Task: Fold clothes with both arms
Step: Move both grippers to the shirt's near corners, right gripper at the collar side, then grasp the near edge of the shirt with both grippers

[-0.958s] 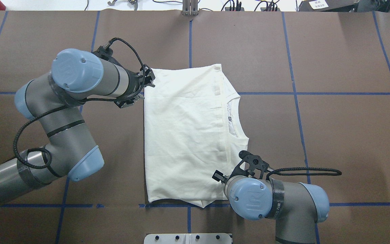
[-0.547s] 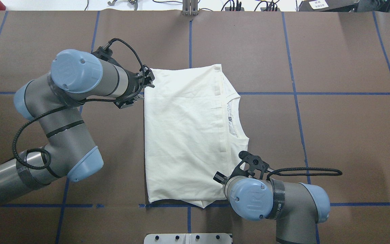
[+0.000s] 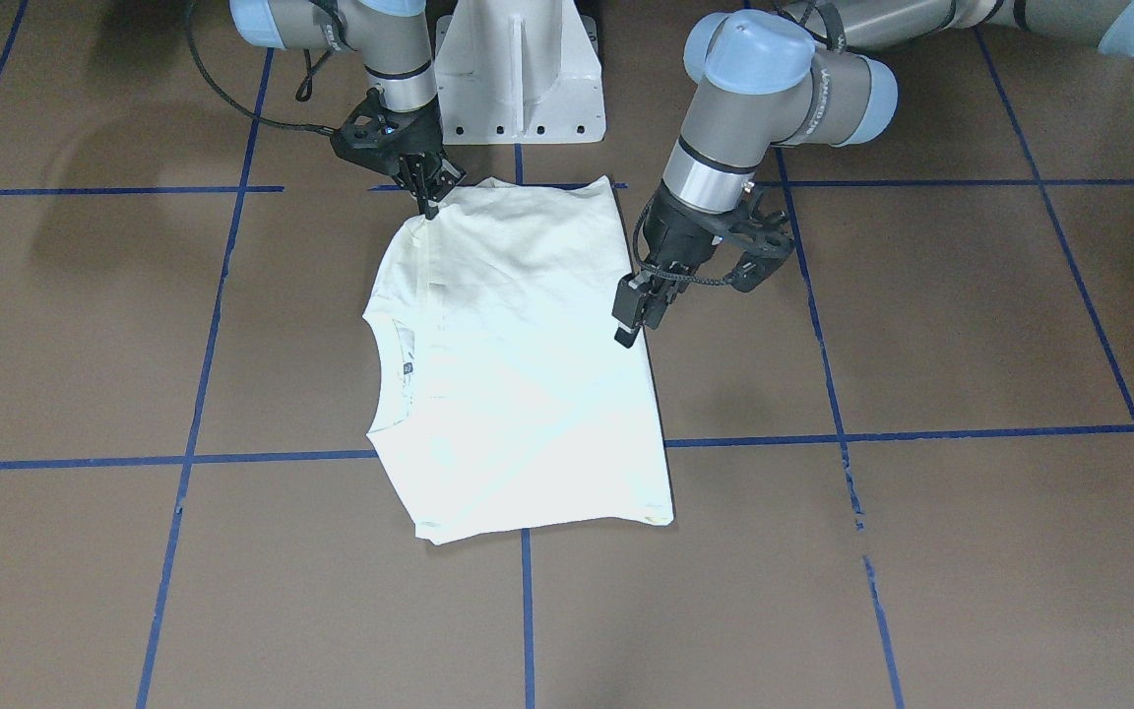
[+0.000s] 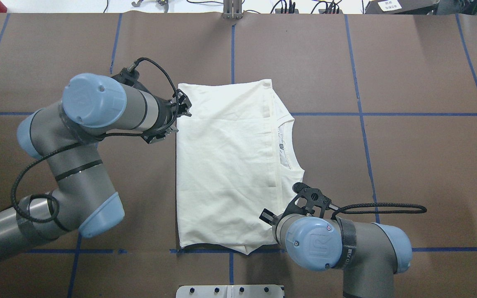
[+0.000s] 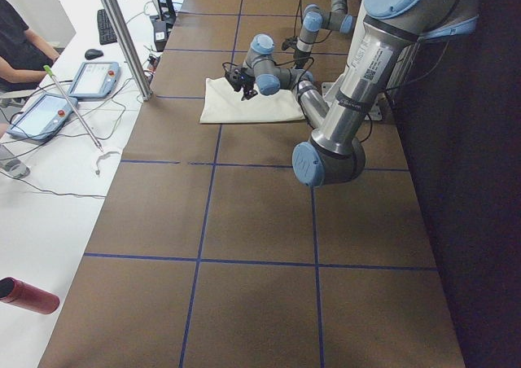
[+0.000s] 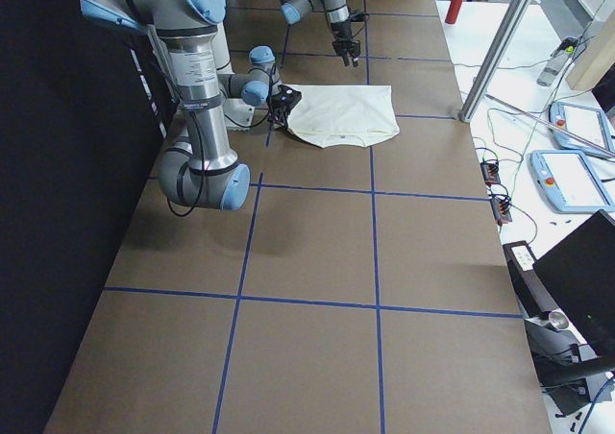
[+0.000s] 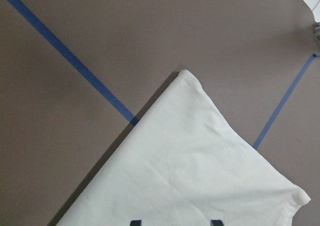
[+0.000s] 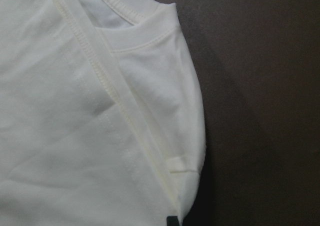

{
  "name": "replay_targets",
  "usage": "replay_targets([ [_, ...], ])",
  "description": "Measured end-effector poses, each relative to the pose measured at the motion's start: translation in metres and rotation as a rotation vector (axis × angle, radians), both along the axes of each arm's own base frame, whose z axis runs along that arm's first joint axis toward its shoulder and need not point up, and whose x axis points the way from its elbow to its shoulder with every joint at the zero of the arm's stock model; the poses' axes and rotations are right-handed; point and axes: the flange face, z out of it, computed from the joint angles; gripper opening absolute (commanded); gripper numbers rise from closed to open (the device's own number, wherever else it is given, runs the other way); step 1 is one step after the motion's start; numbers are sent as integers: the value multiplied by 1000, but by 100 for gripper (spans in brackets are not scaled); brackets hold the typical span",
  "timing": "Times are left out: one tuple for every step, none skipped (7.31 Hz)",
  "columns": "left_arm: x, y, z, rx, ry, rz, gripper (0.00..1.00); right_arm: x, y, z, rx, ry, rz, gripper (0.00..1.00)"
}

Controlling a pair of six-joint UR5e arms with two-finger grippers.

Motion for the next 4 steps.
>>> replay_targets([
  [11,48,5,-29,-1,16,59,3,0,-2,1,-6,0,0],
  [21,96,13,-67,-26,36,60,5,0,-5,2,-12,0,0],
  [32,133,20,-105,-57,53,60,6,0,-6,4,-15,1,0],
  [43,159,26,-136,-80,71,60,6,-1,-7,5,-15,2,0],
])
